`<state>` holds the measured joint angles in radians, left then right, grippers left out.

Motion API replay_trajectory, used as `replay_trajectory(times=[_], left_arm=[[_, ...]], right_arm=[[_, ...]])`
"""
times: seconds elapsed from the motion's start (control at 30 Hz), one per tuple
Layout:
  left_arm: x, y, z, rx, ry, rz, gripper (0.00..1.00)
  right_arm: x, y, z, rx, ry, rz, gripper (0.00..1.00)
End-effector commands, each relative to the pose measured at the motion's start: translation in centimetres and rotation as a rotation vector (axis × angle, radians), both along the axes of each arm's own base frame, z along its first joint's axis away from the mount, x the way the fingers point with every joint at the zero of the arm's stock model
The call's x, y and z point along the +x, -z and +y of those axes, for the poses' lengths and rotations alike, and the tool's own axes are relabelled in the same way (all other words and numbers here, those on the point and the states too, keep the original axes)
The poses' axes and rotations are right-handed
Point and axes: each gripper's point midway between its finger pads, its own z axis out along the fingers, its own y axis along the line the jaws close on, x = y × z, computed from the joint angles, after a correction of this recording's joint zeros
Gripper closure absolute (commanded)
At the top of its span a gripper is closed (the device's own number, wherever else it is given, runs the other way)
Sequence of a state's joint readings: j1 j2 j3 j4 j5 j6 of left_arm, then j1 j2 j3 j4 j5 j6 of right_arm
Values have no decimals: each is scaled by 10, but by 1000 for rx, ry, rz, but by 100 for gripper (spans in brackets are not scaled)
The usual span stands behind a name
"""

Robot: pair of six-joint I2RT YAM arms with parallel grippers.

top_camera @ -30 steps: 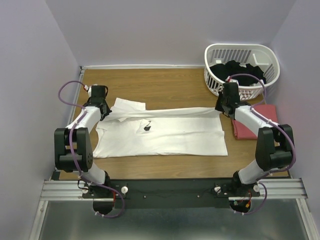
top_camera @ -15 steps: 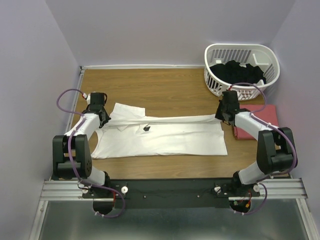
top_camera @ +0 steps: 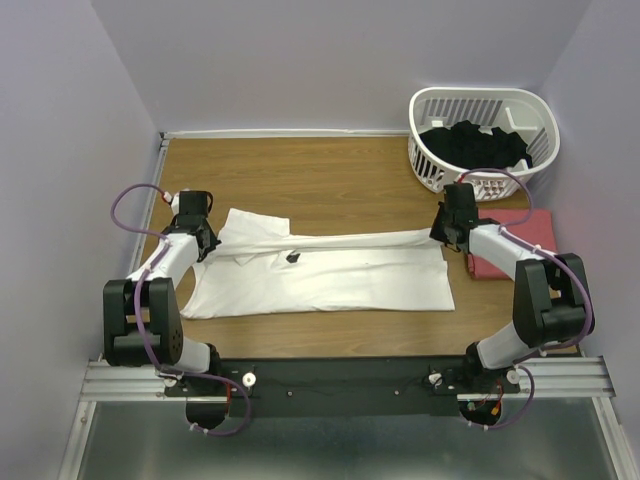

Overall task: Fold and stack the t-shirts
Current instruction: Fold the tshirt

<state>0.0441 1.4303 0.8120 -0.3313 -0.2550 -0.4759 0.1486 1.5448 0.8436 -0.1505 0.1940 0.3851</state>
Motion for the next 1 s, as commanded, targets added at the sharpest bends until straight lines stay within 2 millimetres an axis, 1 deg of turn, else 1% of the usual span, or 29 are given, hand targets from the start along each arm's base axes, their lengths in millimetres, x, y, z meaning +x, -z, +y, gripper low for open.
replay_trajectory(times=[0.0, 0.03, 0.1, 0.17, 0.3, 0.47, 0.53, 0.57, 0.6, 0.63, 0.67, 0.7, 0.73, 0.77, 0.83, 0.87, 0.9, 0.93, 0.97], left_arm=[[-4, -8, 11, 35, -39, -22, 100], [-3, -10, 12, 37, -44, -27, 100], [-7, -6, 11, 33, -45, -11, 100], [-11, 0, 10, 27, -52, 10, 100], [-26, 17, 10, 13, -85, 62, 100], [-33, 28, 8, -8, -98, 80, 100], [-36, 33, 9, -8, -99, 106, 100], [-36, 35, 8, -11, -97, 111, 98], [-36, 35, 8, -12, -96, 112, 93], [-36, 33, 7, -18, -94, 106, 81], [-35, 30, 7, -20, -93, 97, 74], [-33, 26, 6, -23, -88, 84, 68], [-30, 17, 6, -22, -85, 54, 57], [-28, 12, 7, -16, -79, 39, 52], [-21, -6, 8, -3, -68, -9, 43], [-18, -12, 7, 3, -57, -26, 42], [-11, -24, 6, 23, -24, -58, 38], [-9, -28, 5, 34, -10, -65, 35], [-6, -33, 3, 44, 0, -74, 34]], right_arm=[[-4, 7, -13, -28, 54, 14, 100], [-4, 7, -13, -30, 55, 15, 100], [-5, 10, -12, -28, 57, 23, 100], [-7, 14, -12, -27, 61, 33, 99], [-11, 24, -11, -12, 69, 60, 100], [-16, 31, -11, -4, 89, 79, 99], [-18, 33, -11, -1, 93, 86, 95], [-18, 32, -11, 1, 90, 84, 87], [-18, 31, -11, 2, 87, 83, 82], [-17, 26, -8, 7, 71, 75, 75], [-18, 23, -8, 8, 61, 71, 62], [-17, 20, -7, 7, 51, 65, 56], [-16, 10, -6, 8, 34, 47, 52], [-15, 5, -5, 7, 25, 40, 44], [-14, -8, 0, 19, -8, 27, 39], [-14, -12, 1, 25, -21, 23, 36], [-17, -19, 7, 46, -49, 19, 34], [-17, -24, 10, 57, -62, 13, 32], [-17, -28, 14, 71, -79, 8, 30]])
